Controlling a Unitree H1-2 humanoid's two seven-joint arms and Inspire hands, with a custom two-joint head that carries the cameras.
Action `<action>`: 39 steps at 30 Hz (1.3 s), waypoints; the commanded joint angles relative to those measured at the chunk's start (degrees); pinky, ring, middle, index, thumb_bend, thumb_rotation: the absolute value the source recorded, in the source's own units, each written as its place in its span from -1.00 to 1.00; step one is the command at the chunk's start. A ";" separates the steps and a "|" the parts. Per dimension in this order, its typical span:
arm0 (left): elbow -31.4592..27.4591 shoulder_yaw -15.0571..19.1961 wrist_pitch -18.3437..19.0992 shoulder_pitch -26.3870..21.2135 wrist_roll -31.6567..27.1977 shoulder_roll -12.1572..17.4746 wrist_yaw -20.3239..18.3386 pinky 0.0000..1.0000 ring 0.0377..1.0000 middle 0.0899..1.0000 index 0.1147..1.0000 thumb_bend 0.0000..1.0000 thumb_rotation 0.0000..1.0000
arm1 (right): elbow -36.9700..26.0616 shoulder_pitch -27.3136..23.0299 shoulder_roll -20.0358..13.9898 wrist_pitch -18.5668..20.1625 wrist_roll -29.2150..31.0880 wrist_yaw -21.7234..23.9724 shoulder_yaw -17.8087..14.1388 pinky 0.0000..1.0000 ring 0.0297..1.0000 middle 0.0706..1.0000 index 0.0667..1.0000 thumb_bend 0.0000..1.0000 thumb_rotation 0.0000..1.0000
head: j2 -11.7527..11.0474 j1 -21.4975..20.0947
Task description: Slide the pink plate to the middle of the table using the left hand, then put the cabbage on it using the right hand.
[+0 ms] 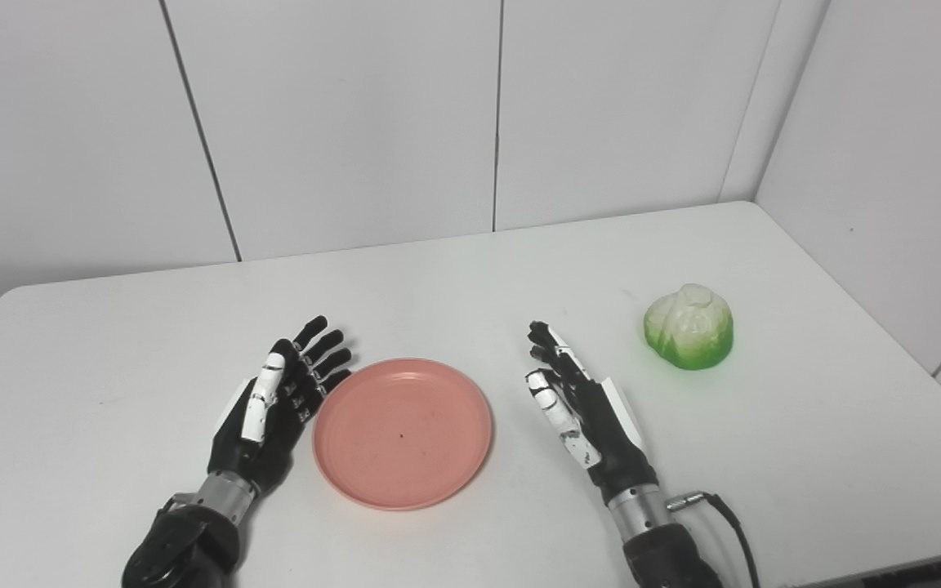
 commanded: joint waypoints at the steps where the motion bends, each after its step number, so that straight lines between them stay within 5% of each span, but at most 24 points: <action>1: 6.51 0.32 1.09 3.97 0.56 0.96 0.00 0.72 0.76 0.79 0.77 0.01 0.93 | -2.50 -0.22 -0.18 0.92 -2.66 -1.64 0.07 0.61 0.69 0.74 0.75 0.23 1.00 | -0.49 -1.45; 10: 14.96 2.54 -2.25 0.96 -0.56 2.11 -3.07 0.69 0.73 0.76 0.74 0.07 0.83 | -9.03 -4.37 -2.61 3.72 -5.15 -0.16 -0.19 0.62 0.69 0.70 0.70 0.44 0.91 | -1.05 -6.28; 26: 25.54 4.97 -3.84 -3.46 -1.69 3.78 -6.34 0.60 0.65 0.70 0.66 0.03 0.77 | -17.55 -12.62 -9.16 2.48 -13.15 -2.00 -3.74 0.47 0.60 0.64 0.67 0.66 0.20 | -1.43 -10.90; 32: 27.90 5.24 -4.88 -4.34 -2.11 4.06 -7.29 0.58 0.63 0.68 0.65 0.05 0.72 | -19.02 -14.23 -12.53 1.96 -17.80 -4.09 -6.36 0.41 0.58 0.66 0.69 0.78 0.14 | -1.17 -11.56; 39: 29.39 5.44 -5.56 -5.05 -2.28 4.35 -8.11 0.56 0.63 0.67 0.64 0.06 0.68 | -20.41 -14.09 -14.41 8.74 -22.65 -3.98 -12.17 0.50 0.68 0.78 0.79 0.98 0.38 | -0.89 -11.90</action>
